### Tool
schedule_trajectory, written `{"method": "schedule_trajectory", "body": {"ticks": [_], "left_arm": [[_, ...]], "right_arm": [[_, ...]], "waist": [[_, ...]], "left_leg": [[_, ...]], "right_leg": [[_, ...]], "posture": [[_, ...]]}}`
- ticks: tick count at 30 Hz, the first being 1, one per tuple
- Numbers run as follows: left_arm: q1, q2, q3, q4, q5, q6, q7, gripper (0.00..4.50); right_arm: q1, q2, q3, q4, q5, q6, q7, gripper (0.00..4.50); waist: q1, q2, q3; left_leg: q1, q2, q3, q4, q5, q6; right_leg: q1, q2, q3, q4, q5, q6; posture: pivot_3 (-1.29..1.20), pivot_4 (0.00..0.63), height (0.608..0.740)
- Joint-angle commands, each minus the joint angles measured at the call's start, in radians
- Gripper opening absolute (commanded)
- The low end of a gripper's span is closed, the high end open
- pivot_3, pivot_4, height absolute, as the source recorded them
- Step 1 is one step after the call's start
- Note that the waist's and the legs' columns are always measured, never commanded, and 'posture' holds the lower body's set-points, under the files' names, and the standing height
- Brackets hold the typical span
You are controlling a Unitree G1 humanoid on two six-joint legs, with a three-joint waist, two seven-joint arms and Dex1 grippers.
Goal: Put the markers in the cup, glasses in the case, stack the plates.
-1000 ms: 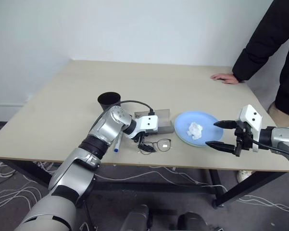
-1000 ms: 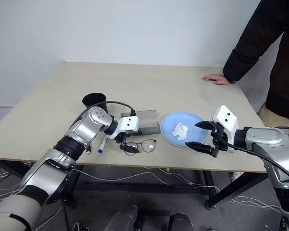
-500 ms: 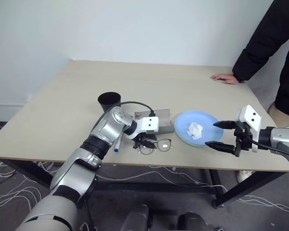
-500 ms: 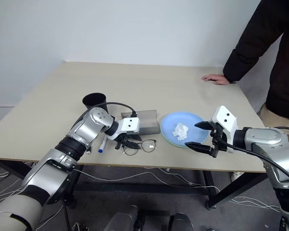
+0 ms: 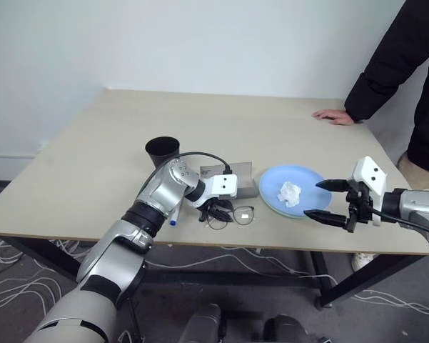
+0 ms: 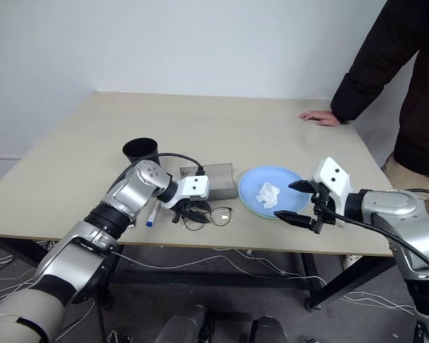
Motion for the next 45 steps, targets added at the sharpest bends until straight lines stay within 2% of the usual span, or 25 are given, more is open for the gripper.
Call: {"method": "schedule_trajectory", "body": {"ticks": [1, 2, 3, 12, 21, 28, 32, 37, 41, 45], "left_arm": [[-0.005, -0.002, -0.003, -0.044, 0.000, 0.002, -0.011, 0.48], [-0.004, -0.001, -0.003, -0.047, -0.001, 0.001, -0.016, 0.16], [-0.004, 0.004, -0.007, -0.050, 0.003, -0.004, -0.021, 0.03], [-0.009, 0.012, 0.000, -0.067, 0.002, -0.034, -0.033, 0.03], [-0.086, 0.020, 0.052, -0.095, -0.052, -0.028, -0.077, 0.03], [-0.242, 0.025, 0.111, 0.048, -0.079, -0.078, -0.062, 0.03], [-0.328, 0.021, 0.114, 0.239, -0.032, -0.202, 0.019, 0.03], [-0.401, -0.019, 0.103, 0.505, 0.055, -0.356, 0.236, 0.03], [-0.372, -0.064, 0.074, 0.604, 0.141, -0.486, 0.446, 0.03], [-0.337, -0.110, 0.093, 0.648, 0.148, -0.519, 0.493, 0.03]], "right_arm": [[-0.020, -0.001, -0.018, -0.012, 0.000, -0.017, -0.010, 4.50], [-0.020, -0.002, -0.017, -0.011, -0.001, -0.017, -0.010, 4.50], [-0.021, -0.001, -0.017, -0.011, -0.001, -0.017, -0.011, 4.50], [-0.028, -0.002, -0.011, -0.008, -0.001, -0.016, -0.014, 4.50], [-0.044, 0.002, 0.002, -0.003, -0.002, -0.016, -0.012, 4.50], [-0.059, 0.002, 0.009, 0.009, -0.005, -0.018, -0.007, 4.50], [-0.069, 0.005, 0.015, 0.019, -0.009, -0.021, -0.006, 4.50], [-0.075, 0.010, 0.019, 0.019, -0.008, -0.020, -0.011, 4.50], [-0.072, 0.013, 0.016, 0.015, -0.007, -0.018, -0.018, 4.50], [-0.065, 0.013, 0.011, 0.007, -0.004, -0.013, -0.023, 4.50]], "waist": [[0.000, 0.000, 0.000], [0.000, 0.000, 0.000], [0.000, 0.000, 0.000], [0.000, 0.000, 0.000], [0.000, 0.000, 0.000], [0.000, 0.000, 0.000], [0.000, 0.000, 0.000], [0.000, 0.000, 0.000], [0.007, 0.000, 0.000], [0.010, 0.000, 0.000]], "left_leg": [[0.000, 0.000, 0.000, 0.000, 0.000, 0.000], [0.000, 0.000, 0.000, 0.000, 0.000, 0.000], [0.000, 0.000, 0.000, 0.000, 0.000, 0.000], [0.000, 0.000, 0.000, 0.000, 0.000, 0.000], [0.000, 0.000, 0.000, 0.001, 0.000, 0.000], [0.000, 0.000, 0.000, 0.001, 0.000, 0.000], [0.000, 0.000, 0.000, 0.001, 0.000, 0.000], [0.000, 0.000, 0.000, 0.002, 0.000, 0.001], [-0.002, 0.000, 0.000, 0.005, -0.002, 0.003], [-0.006, -0.001, 0.000, 0.008, -0.003, 0.004]], "right_leg": [[0.000, 0.000, 0.000, 0.000, 0.000, 0.000], [0.000, 0.000, 0.000, 0.000, 0.000, 0.000], [0.001, 0.000, 0.000, 0.000, 0.000, 0.000], [0.001, 0.000, 0.000, 0.000, 0.000, 0.000], [0.000, 0.000, 0.000, 0.000, 0.000, 0.000], [0.000, 0.000, 0.000, 0.000, 0.000, 0.000], [0.000, 0.000, 0.000, 0.000, 0.000, 0.000], [0.000, 0.000, -0.001, 0.000, 0.000, 0.001], [0.001, 0.000, -0.001, 0.000, 0.001, 0.002], [-0.002, 0.000, -0.001, 0.000, 0.003, 0.005]], "posture": [[0.00, 0.000, 0.701], [0.00, 0.000, 0.701], [0.00, 0.000, 0.701], [0.00, 0.000, 0.701], [0.00, 0.000, 0.701], [0.00, 0.000, 0.701], [0.00, 0.000, 0.701], [0.00, 0.000, 0.701], [0.00, 0.000, 0.701], [0.00, 0.000, 0.701]]}}
